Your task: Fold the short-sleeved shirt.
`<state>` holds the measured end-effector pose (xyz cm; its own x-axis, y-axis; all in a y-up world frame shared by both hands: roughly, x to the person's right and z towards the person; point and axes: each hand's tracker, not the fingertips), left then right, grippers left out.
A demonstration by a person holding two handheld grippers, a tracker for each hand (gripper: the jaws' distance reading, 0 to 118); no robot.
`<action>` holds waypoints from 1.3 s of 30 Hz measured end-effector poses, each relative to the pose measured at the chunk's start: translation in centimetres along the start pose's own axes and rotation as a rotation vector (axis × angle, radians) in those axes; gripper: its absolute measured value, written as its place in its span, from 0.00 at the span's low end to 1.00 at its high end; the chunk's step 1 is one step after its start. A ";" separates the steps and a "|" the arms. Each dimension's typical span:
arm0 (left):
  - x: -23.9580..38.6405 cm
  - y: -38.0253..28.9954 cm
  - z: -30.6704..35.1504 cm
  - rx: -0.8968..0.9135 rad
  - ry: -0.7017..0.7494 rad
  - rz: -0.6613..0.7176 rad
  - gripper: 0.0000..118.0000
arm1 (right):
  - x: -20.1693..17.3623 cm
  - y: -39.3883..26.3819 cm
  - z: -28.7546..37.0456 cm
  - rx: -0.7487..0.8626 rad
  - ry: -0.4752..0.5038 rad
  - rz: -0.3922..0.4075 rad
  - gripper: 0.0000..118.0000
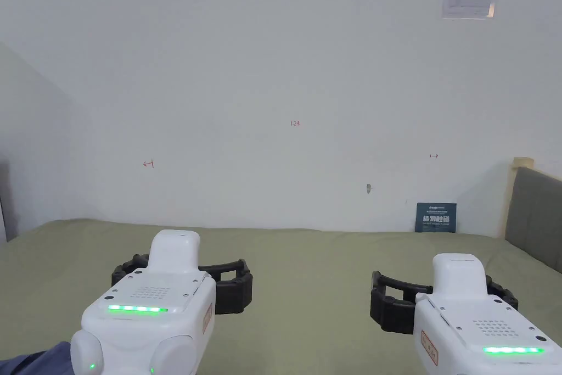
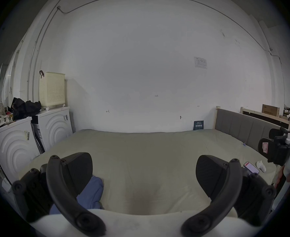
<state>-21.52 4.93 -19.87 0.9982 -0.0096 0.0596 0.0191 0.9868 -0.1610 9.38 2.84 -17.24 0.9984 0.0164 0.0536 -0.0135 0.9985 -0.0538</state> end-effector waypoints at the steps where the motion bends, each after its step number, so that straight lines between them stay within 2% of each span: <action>1: 0.0 0.0 0.0 0.000 -0.003 -0.002 1.00 | 0.0 0.0 0.0 -0.007 -0.003 -0.002 1.00; 15: 0.0 -0.2 -0.2 -0.010 0.010 -0.008 1.00 | -0.3 -0.3 -0.2 -0.030 -0.002 0.028 1.00; 36: -0.3 -0.3 -0.6 -0.033 0.026 -0.002 1.00 | -0.1 -0.5 -0.6 -0.049 -0.006 0.024 0.98; 37: -0.4 -0.3 -0.6 -0.037 0.028 -0.003 1.00 | 0.0 -0.5 -0.6 -0.052 -0.006 0.023 0.95; 38: -0.4 -0.3 -0.6 -0.043 0.026 -0.005 0.93 | 0.0 -0.5 -0.5 -0.059 -0.007 0.026 0.76; 39: -0.5 -0.3 -0.5 -0.047 0.018 -0.007 0.72 | 0.0 -0.5 -0.5 -0.061 -0.002 0.028 0.42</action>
<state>-21.94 4.52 -20.38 0.9989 -0.0203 0.0434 0.0288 0.9779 -0.2072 9.38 2.29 -17.67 0.9976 0.0448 0.0531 -0.0384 0.9925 -0.1162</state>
